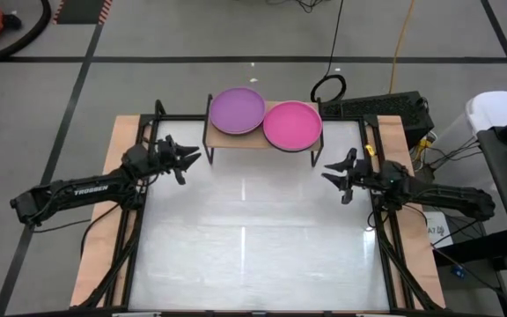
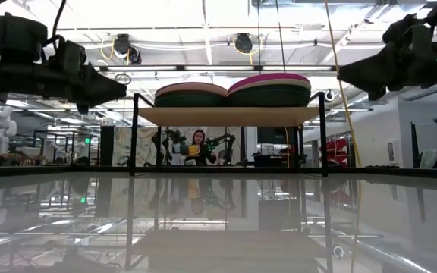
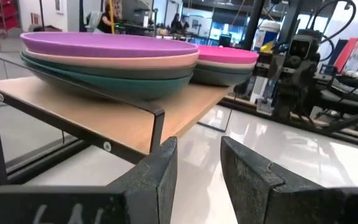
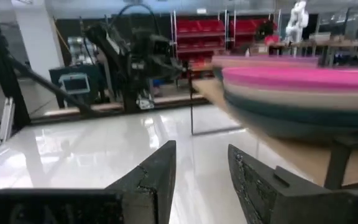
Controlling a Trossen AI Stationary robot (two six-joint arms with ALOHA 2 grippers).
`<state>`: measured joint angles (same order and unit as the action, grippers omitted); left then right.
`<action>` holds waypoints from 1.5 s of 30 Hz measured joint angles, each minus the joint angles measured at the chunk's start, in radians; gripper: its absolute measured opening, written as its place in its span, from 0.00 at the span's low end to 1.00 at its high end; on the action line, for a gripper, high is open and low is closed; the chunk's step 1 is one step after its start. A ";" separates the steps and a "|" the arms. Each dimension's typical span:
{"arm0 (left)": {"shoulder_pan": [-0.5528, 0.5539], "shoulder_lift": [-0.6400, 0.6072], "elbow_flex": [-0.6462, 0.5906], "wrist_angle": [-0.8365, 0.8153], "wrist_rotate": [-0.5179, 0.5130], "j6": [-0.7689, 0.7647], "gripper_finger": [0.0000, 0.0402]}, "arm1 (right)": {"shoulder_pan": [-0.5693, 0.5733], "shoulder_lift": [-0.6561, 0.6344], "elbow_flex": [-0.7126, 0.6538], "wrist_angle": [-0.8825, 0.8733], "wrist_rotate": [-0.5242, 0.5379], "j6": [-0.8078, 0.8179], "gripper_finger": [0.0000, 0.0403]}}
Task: Place and stack plates onto a shelf
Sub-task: Return to Home Position
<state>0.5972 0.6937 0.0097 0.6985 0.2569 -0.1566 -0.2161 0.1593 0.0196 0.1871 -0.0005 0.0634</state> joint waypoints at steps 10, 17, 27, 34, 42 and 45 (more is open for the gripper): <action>-0.004 0.000 0.000 -0.096 0.004 0.018 0.31 | 0.000 0.012 -0.002 -0.055 0.000 0.003 0.32; -0.004 0.000 0.000 -0.113 0.003 -0.003 0.31 | 0.000 0.013 -0.003 -0.056 0.000 0.003 0.32; -0.004 0.000 0.000 -0.112 0.003 -0.003 0.31 | 0.000 0.012 -0.004 -0.056 0.000 0.003 0.32; -0.004 0.000 0.000 -0.112 0.003 -0.003 0.31 | 0.000 0.012 -0.005 -0.056 0.000 0.003 0.32; -0.004 0.000 0.000 -0.111 0.003 -0.004 0.31 | 0.000 0.012 -0.005 -0.056 0.000 0.003 0.32; -0.004 0.000 0.000 -0.111 0.003 -0.004 0.31 | 0.000 0.012 -0.005 -0.056 0.000 0.003 0.32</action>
<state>0.5930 0.6937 0.0101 0.5873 0.2596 -0.1608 -0.2161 0.1715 0.0151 0.1307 -0.0010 0.0666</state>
